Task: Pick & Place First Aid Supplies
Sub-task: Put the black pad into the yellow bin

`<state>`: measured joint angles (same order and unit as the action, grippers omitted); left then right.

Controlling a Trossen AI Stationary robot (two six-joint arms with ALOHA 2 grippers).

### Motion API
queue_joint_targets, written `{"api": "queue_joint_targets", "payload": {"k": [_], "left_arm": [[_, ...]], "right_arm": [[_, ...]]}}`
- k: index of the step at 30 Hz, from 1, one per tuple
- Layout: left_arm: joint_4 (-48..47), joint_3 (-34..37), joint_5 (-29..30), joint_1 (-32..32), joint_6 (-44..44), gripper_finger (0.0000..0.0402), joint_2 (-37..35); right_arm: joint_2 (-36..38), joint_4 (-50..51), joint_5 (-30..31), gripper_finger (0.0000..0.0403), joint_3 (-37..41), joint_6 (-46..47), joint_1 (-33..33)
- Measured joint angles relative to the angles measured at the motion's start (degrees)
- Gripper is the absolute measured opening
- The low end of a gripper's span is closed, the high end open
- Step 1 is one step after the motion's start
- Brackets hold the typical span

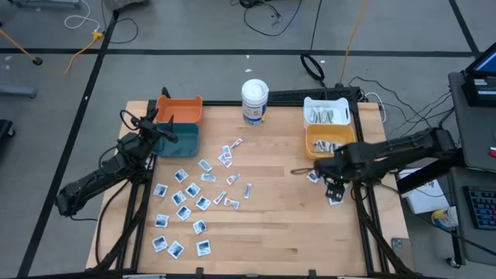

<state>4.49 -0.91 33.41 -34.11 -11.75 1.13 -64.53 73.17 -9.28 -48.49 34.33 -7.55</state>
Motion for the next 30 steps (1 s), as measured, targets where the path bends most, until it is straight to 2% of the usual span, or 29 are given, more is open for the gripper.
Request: {"api": "queue_joint_targets", "payload": {"k": [8, 18, 25, 30], "left_arm": [[0.00, 0.00, 0.00, 0.01, 0.00, 0.0308, 0.00], [0.00, 0.00, 0.00, 0.01, 0.00, 0.0308, 0.00], [0.00, 0.00, 0.00, 0.00, 0.00, 0.0308, -0.02], [0.00, 0.00, 0.00, 0.02, 0.00, 0.0308, 0.00]], "right_arm": [[-5.26, -7.35, -0.04, 0.0210, 4.94, 5.31, -7.81], [-13.86, -16.73, -0.02, 0.0210, 10.21, 4.79, -9.81], [-17.33, -20.68, -2.35, 0.0208, 11.49, 3.67, -9.79], [-19.06, -21.13, -2.16, 0.0165, 11.54, 2.28, -9.79]]}}
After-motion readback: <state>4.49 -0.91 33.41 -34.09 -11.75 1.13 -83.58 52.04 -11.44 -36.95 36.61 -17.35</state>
